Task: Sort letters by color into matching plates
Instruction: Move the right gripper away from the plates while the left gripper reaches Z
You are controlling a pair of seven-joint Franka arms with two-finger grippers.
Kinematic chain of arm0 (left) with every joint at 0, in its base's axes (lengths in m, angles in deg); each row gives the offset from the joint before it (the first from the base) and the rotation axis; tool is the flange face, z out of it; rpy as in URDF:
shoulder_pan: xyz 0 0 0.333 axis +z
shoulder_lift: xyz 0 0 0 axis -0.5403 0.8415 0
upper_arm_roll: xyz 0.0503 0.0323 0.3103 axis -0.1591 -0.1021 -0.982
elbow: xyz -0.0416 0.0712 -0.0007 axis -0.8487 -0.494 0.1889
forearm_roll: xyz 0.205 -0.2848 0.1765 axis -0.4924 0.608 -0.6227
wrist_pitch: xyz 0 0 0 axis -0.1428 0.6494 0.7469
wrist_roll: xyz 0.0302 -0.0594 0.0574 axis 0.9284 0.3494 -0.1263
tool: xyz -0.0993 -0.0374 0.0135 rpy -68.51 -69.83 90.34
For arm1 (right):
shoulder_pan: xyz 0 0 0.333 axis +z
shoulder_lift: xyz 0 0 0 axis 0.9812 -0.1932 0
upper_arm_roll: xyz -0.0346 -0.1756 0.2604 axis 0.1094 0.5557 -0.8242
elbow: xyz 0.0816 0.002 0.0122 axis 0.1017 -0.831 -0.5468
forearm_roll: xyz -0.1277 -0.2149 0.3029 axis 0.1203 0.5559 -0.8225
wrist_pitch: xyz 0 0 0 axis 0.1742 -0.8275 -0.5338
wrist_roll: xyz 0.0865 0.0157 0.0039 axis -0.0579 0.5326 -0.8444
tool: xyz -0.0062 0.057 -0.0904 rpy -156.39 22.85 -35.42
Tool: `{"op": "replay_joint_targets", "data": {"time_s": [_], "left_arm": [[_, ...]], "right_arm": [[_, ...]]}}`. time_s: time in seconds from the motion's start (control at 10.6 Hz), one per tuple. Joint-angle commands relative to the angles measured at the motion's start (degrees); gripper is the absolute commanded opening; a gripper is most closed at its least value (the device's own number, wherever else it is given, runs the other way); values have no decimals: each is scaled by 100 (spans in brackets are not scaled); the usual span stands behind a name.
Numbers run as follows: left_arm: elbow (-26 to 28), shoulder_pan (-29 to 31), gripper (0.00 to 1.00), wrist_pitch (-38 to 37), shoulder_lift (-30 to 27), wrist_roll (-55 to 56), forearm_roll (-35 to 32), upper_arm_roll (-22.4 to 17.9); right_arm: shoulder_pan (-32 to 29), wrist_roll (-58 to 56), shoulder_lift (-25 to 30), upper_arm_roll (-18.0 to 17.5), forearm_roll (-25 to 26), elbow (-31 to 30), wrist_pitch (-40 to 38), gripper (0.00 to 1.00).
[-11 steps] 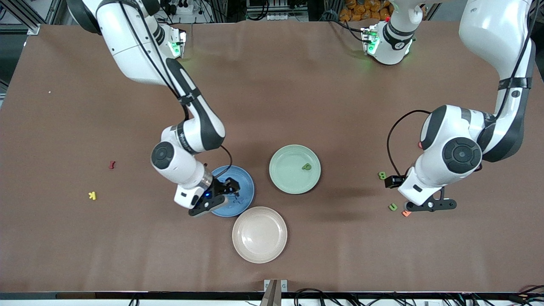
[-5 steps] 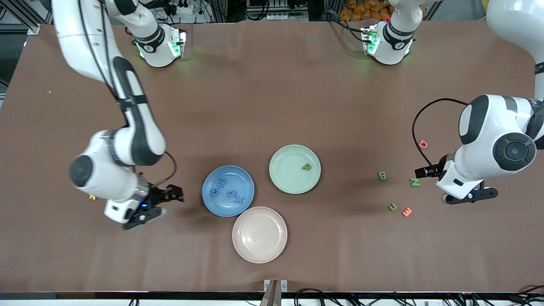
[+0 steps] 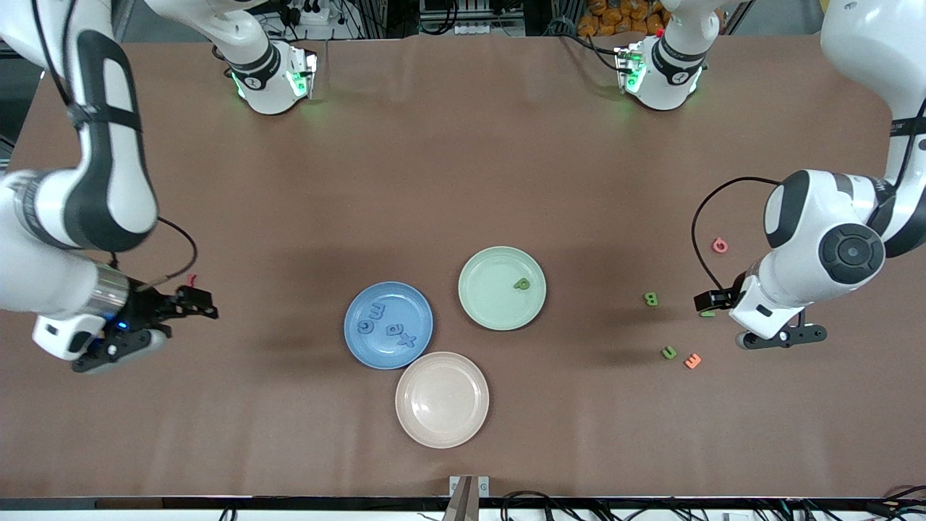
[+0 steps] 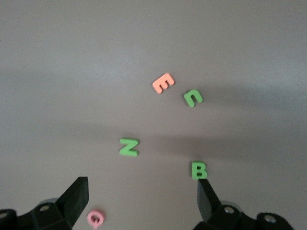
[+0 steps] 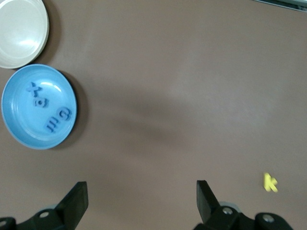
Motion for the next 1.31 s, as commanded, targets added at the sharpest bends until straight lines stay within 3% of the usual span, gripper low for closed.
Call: {"op": "replay_joint_targets", "data": {"time_s": [0.0,0.28,0.56,0.85,1.22], "left_arm": [[749,33,100,981,-269,-332,71,-194],[1048,-11,100,1360,-156,-1174,150,-633],[1093,15,100,1361,108,-1931,167,-783],[1093,68,100,1457,380,-1959,167,-783],[1066,7,100,1896,627,-1933,624,-897]], "right_arm": [[-136,376,875,69,419,-197,-706,100],[-136,1227,1543,61,858,-188,-1392,100],[-92,1938,1957,8,1210,-153,-1946,100],[-48,2626,2011,-97,1211,-74,-2026,100],[22,2882,1940,-106,1369,700,-2650,100]]}}
